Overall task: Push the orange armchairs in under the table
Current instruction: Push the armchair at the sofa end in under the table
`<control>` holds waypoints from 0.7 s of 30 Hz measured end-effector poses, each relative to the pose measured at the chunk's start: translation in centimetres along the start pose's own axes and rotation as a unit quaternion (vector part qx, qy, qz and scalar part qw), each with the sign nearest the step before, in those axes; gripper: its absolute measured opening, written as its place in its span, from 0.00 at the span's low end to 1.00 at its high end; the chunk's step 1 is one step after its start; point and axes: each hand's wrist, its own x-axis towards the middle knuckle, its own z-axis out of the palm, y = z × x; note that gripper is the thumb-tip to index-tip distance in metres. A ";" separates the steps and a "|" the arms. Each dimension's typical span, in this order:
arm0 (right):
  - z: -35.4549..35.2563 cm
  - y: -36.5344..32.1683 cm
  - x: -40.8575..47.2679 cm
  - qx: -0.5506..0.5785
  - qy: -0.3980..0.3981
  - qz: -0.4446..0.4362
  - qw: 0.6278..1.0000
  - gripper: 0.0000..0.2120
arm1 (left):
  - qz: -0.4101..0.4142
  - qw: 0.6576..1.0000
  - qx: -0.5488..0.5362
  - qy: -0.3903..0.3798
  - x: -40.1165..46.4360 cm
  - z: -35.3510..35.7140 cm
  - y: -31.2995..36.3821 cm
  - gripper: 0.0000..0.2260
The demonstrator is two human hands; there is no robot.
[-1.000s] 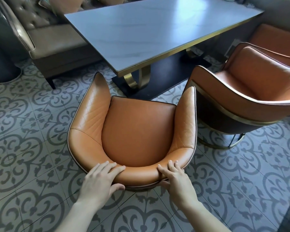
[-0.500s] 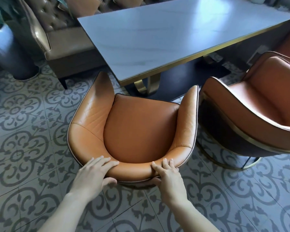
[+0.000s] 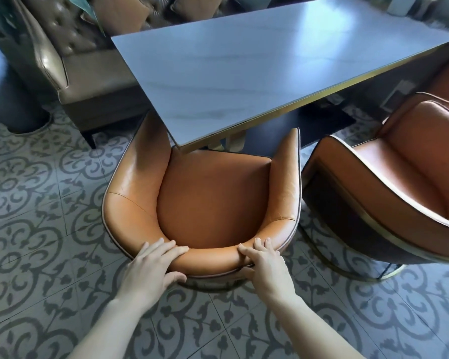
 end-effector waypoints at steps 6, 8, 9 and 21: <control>-0.3 -0.2 2.1 -0.012 -0.016 0.024 1.000 0.30 | 0.007 1.000 -0.004 -0.006 1.9 -0.6 -0.4 0.27; -0.7 -0.7 1.8 -0.033 -0.023 0.023 0.999 0.30 | 0.004 1.000 -0.007 -0.014 1.8 -0.8 -0.1 0.28; -1.1 -1.0 1.3 -0.041 -0.031 0.022 0.998 0.31 | 0.002 1.000 -0.005 -0.019 1.7 -0.9 0.0 0.28; -11.7 -1.1 -7.4 -0.087 -0.067 0.091 0.990 0.47 | -0.010 0.994 0.072 -0.087 -0.2 -6.5 10.0 0.31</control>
